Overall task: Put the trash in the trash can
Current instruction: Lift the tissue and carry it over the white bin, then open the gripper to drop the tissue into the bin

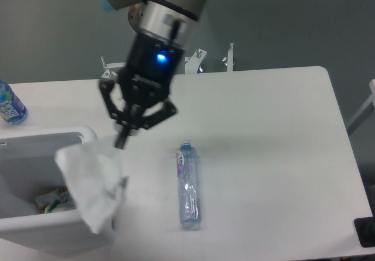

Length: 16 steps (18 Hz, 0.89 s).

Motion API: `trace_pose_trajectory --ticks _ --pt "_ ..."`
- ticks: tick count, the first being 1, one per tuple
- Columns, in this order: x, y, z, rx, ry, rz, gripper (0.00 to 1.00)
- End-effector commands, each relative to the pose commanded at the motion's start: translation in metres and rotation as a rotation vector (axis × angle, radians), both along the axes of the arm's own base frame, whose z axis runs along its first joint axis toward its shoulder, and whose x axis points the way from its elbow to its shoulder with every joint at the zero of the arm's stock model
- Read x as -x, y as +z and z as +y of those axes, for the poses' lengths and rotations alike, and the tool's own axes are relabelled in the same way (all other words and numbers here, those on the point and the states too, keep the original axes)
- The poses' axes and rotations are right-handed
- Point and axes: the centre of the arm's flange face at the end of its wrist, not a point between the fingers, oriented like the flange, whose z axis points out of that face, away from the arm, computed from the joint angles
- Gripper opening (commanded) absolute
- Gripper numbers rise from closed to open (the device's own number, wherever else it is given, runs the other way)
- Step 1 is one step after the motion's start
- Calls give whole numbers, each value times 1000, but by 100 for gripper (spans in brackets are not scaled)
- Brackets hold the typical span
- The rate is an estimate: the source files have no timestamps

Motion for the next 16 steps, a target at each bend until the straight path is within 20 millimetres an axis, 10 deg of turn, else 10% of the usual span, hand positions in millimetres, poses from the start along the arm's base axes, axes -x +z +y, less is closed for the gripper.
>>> trace_pose_trajectory --ticks 7,8,9,10,16 --pt "-39 -32 20 43 -85 -23 11" --pt "-45 -37 21 50 -97 -26 33" --pt "-45 -37 21 47 -104 -17 83" --pt "-44 -36 21 42 -108 -7 97" --pt "-41 -26 21 29 -96 1 100"
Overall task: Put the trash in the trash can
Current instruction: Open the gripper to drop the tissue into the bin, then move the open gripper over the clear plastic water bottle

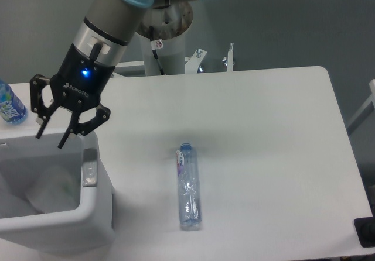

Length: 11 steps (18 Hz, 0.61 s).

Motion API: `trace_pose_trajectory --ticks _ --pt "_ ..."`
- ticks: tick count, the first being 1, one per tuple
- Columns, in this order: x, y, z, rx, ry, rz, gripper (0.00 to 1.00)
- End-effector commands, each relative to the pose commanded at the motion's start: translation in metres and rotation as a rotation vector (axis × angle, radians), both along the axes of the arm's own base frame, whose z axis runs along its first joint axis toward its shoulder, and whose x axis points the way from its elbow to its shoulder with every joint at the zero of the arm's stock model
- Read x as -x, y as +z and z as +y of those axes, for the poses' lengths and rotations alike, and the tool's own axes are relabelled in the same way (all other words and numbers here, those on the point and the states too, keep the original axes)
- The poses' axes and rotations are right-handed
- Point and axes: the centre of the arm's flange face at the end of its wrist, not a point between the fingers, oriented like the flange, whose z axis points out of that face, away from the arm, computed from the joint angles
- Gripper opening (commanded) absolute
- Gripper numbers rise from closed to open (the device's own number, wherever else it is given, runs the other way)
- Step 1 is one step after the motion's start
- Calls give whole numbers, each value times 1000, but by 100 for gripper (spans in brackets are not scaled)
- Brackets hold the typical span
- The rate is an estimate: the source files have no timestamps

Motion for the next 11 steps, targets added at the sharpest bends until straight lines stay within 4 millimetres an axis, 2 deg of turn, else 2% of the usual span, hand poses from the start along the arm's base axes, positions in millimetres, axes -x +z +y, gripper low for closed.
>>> trace_pose_trajectory --ticks 4,8,11 --pt "32 14 -1 -22 58 12 100" --pt "81 24 -13 -25 157 20 100" --pt "119 34 -30 -19 247 60 100"
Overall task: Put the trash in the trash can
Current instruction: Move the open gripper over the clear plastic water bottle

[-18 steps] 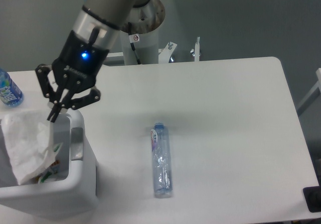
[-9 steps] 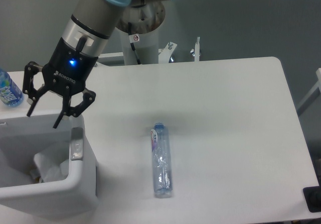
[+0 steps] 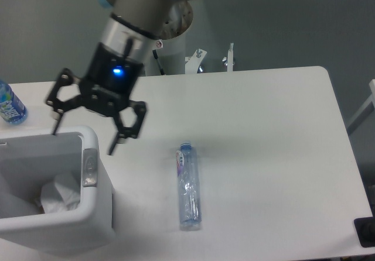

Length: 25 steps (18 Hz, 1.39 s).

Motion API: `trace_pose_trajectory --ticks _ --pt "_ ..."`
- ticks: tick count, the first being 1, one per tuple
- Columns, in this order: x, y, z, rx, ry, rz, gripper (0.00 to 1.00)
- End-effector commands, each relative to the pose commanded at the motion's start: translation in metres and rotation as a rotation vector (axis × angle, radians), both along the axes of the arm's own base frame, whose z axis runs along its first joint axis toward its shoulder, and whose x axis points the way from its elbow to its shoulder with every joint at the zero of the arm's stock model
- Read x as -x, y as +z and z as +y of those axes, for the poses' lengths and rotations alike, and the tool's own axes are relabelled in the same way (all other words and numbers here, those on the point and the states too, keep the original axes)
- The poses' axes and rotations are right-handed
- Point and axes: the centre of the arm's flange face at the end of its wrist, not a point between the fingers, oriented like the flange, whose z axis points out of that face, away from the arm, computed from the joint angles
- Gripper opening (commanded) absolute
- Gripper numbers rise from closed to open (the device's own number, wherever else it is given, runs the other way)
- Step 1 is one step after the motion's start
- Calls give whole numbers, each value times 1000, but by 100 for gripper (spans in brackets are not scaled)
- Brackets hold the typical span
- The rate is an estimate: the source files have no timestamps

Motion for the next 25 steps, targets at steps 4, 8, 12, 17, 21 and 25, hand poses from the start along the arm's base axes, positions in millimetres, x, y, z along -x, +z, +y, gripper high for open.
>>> trace_pose_trajectory --ticks 4,8,12,17,21,25 --pt "38 7 -22 13 87 38 100" --pt "73 -8 -37 86 117 142 100" --pt "111 -34 -43 149 113 196 100" --pt "138 -83 -40 322 100 293 100" --pt "143 -120 -26 387 87 274 100" --pt "133 -163 4 422 41 228 100"
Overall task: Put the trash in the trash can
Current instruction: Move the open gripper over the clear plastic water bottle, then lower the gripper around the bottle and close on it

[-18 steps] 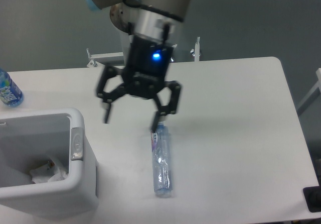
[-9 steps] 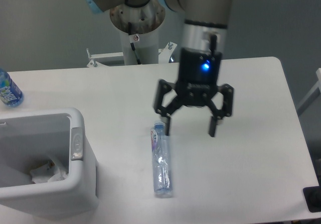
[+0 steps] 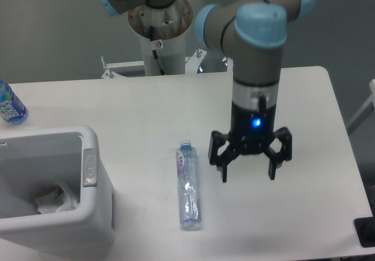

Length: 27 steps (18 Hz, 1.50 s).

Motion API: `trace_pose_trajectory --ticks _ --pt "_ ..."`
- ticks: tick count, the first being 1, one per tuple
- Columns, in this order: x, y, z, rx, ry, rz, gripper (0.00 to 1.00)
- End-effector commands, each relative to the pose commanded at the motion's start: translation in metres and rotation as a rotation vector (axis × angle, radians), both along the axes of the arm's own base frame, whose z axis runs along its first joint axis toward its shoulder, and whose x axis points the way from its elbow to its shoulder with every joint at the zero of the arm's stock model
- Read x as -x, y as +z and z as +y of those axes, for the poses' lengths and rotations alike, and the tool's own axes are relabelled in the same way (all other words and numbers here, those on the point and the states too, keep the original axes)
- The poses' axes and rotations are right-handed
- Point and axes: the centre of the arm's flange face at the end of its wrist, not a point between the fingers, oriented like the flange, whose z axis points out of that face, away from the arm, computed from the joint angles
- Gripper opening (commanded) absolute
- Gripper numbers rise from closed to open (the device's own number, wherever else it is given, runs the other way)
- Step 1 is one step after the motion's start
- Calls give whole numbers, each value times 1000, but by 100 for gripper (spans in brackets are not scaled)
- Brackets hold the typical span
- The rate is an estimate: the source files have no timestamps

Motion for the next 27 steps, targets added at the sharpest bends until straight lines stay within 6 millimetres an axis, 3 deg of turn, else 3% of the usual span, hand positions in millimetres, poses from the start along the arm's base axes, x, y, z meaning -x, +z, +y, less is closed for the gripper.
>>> trace_pose_trajectory --ticks 5,9,18,27 --pt "-11 -55 24 75 -27 -48 100" --pt "-12 -110 43 123 -56 -100 100" --pt "-42 -150 57 170 -65 -160 100" --pt "-48 -185 56 241 -44 -168 100"
